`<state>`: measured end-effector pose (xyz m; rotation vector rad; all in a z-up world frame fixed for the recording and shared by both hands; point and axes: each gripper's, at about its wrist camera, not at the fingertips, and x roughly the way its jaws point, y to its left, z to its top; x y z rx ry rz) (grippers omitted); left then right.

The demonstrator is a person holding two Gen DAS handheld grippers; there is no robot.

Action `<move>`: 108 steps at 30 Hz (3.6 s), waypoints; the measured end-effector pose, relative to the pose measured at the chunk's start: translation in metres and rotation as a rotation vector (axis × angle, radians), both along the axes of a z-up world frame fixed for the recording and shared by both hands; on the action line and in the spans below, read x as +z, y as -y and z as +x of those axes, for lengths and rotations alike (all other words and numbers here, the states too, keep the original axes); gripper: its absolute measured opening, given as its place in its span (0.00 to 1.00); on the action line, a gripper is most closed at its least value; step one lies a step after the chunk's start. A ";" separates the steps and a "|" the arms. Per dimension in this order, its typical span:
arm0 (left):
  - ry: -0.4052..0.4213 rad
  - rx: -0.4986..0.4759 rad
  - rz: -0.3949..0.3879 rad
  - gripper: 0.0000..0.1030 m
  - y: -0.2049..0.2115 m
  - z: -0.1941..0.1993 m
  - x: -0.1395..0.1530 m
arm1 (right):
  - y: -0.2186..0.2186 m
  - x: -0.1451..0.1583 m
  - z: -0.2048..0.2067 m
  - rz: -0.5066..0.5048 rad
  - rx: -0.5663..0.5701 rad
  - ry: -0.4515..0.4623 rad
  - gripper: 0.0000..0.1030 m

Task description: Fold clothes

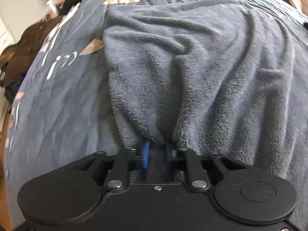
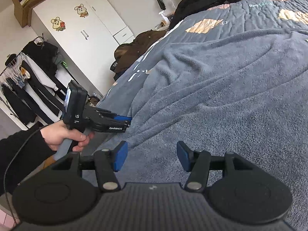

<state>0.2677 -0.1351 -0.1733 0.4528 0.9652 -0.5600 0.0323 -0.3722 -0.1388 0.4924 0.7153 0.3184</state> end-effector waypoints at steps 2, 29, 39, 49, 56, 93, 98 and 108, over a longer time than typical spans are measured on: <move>-0.013 0.033 -0.035 0.06 -0.006 0.004 0.005 | 0.004 -0.001 -0.001 0.002 -0.004 -0.005 0.54; -0.071 0.035 -0.130 0.30 -0.068 -0.045 0.040 | -0.006 -0.008 0.002 0.046 0.070 -0.036 0.54; -0.051 0.197 -0.240 0.05 -0.102 -0.067 0.026 | -0.017 -0.008 -0.001 0.019 0.095 -0.049 0.54; -0.027 0.198 -0.250 0.36 -0.095 -0.058 0.053 | -0.020 -0.005 -0.003 0.035 0.122 -0.031 0.54; 0.084 0.158 -0.236 0.37 -0.026 0.021 0.077 | -0.016 -0.009 -0.004 0.025 0.099 -0.040 0.54; 0.118 0.238 -0.087 0.10 0.052 0.201 0.038 | 0.040 0.001 0.009 0.107 -0.032 -0.001 0.54; 0.088 0.217 -0.175 0.51 0.064 0.223 0.048 | 0.040 -0.003 0.011 0.115 -0.038 -0.015 0.54; 0.041 0.244 -0.151 0.26 0.097 0.261 0.001 | 0.045 -0.013 0.014 0.111 -0.051 -0.044 0.54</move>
